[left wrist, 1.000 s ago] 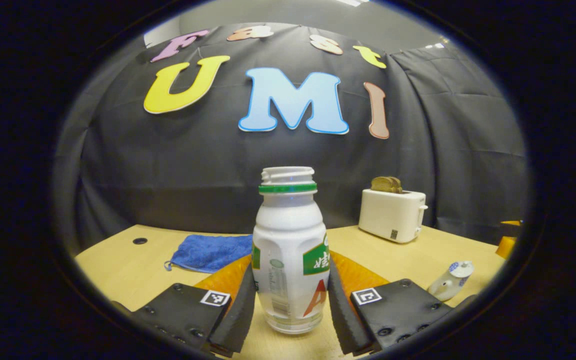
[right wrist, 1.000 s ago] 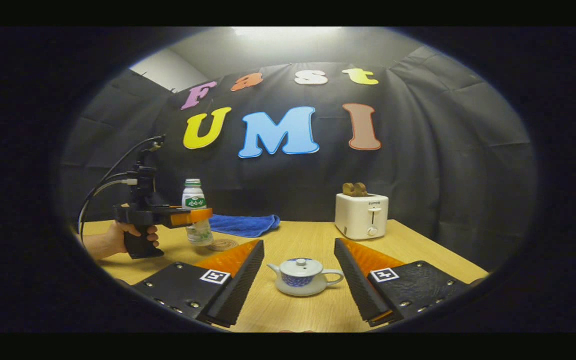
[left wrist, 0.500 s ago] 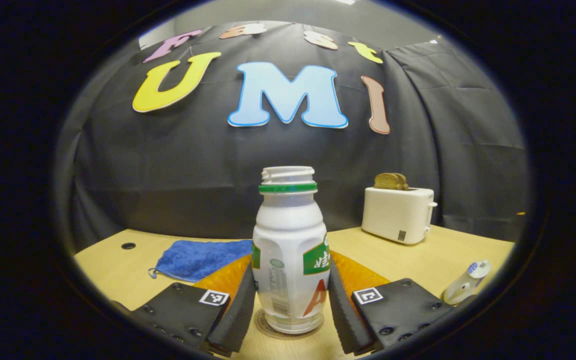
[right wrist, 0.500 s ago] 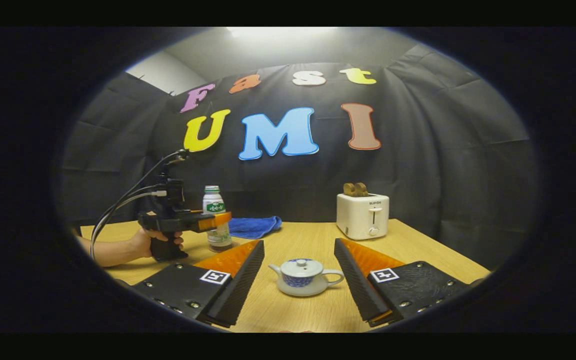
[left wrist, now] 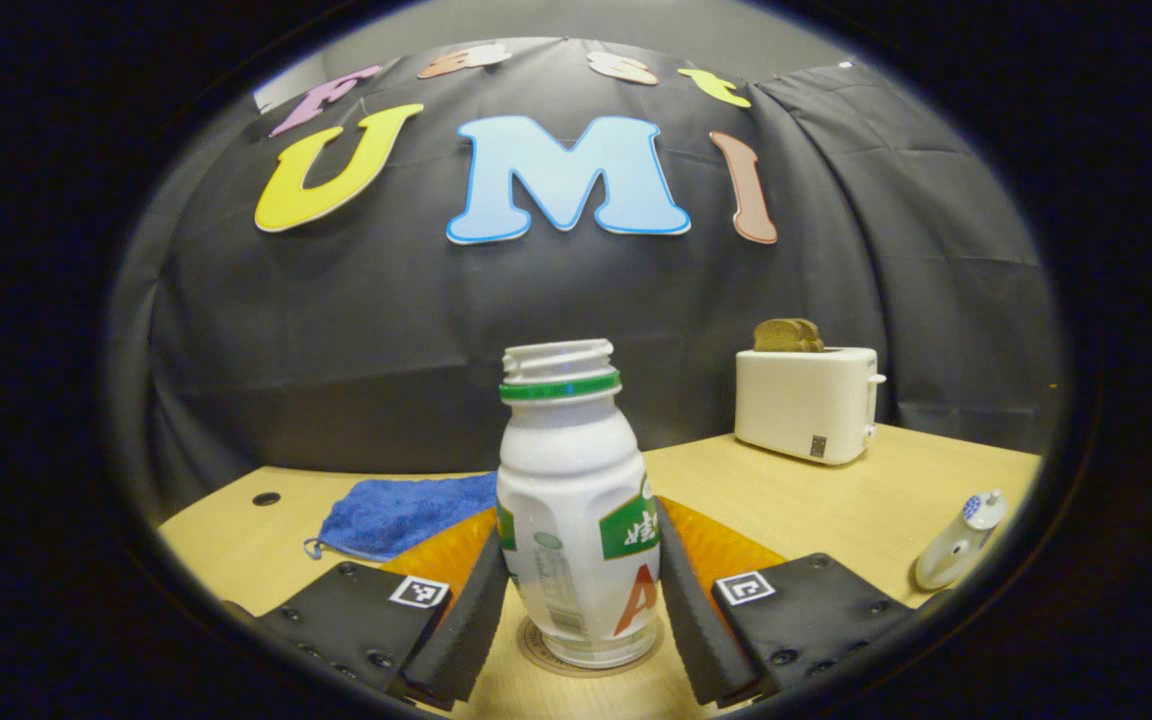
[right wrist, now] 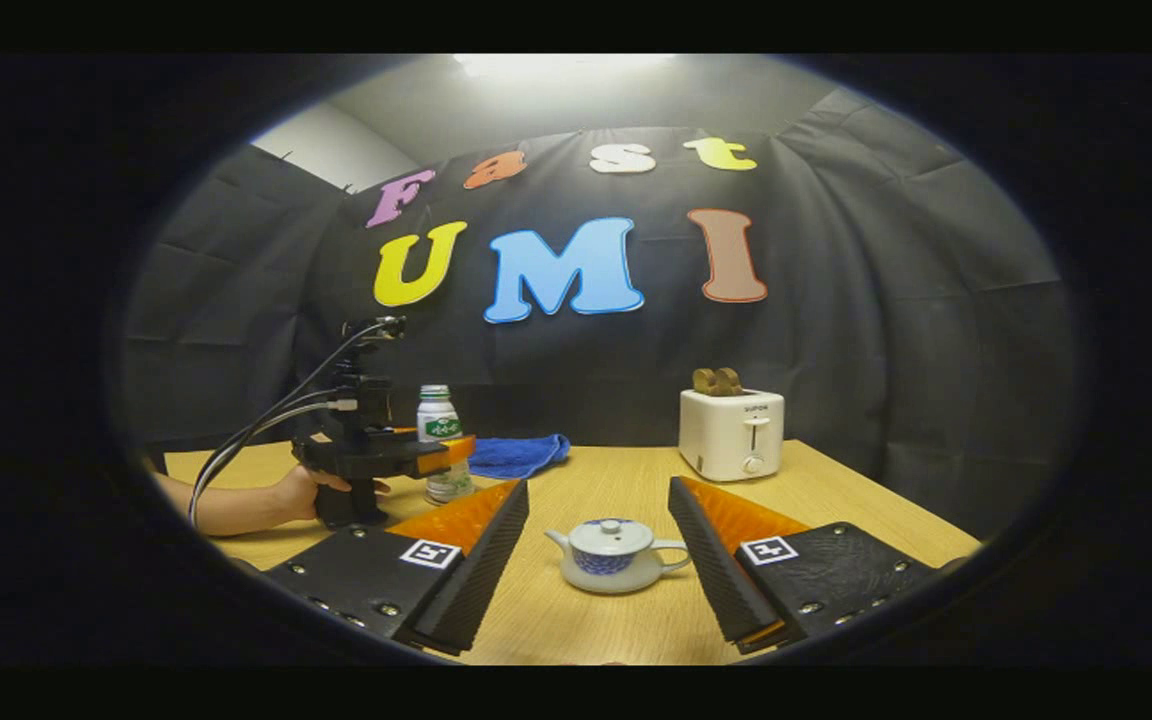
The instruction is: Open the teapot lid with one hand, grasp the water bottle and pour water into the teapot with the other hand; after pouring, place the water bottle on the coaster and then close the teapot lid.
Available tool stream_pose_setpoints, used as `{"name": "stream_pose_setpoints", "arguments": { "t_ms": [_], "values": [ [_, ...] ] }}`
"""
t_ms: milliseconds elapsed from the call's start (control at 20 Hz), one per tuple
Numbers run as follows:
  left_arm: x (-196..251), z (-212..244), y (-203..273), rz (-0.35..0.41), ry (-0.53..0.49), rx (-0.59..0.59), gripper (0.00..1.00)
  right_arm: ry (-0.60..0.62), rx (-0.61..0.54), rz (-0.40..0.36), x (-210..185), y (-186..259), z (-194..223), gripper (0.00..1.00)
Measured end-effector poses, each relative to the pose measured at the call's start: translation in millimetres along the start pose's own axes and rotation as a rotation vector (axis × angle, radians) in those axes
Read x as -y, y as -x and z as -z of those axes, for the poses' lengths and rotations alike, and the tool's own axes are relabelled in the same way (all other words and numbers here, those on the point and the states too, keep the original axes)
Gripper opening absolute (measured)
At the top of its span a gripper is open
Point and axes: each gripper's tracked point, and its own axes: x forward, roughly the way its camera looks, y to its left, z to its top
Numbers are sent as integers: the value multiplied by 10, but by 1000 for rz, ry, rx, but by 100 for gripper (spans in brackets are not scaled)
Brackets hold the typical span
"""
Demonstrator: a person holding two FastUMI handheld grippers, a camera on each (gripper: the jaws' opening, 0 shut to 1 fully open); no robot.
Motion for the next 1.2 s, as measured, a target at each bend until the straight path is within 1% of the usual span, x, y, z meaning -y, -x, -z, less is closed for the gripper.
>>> {"name": "stream_pose_setpoints", "arguments": {
  "t_ms": [50,100,200,250,350,400,550,600,700,750,800,850,950,1000,1050,1100,1150,1200],
  "values": [
    [-6,-21,5,-10,-3,12,89,1,-1,-1,-10,5,7,86],
    [-15,-67,18,-18,0,27,95,4,-3,0,-1,-1,12,86],
    [65,-148,54,13,35,44,98,4,-1,2,8,2,10,86],
    [72,-156,71,15,44,45,98,3,0,1,7,6,12,70],
    [64,-157,115,6,42,43,100,1,1,0,8,8,4,70],
    [70,-160,142,6,39,41,100,2,2,-1,0,11,2,86],
    [79,-130,229,-1,35,35,100,3,6,-4,-20,43,-17,87],
    [68,-135,265,-5,32,33,100,0,7,-8,-27,49,-28,70],
    [62,-152,386,-14,17,39,100,-4,11,-11,-59,61,-45,70],
    [57,-179,464,-20,3,54,99,-5,13,-14,-74,70,-57,86],
    [52,-203,553,-23,-4,59,97,-7,16,-17,-98,76,-66,87],
    [65,-197,659,-24,-7,61,100,-5,15,-21,-129,90,-66,86],
    [23,-171,978,-58,9,62,91,-2,16,-22,-191,126,-57,87],
    [29,-175,1211,-68,15,78,97,-3,17,-18,-237,140,-49,86],
    [79,-174,1453,-77,17,105,100,-1,13,-9,-289,145,-20,70],
    [164,-167,1698,-78,13,121,96,5,5,4,-352,154,23,86],
    [254,-136,1906,-81,7,133,100,17,-6,18,-440,152,79,87],
    [330,-91,2077,-83,5,142,100,34,-15,43,-517,156,133,87]
  ]
}}
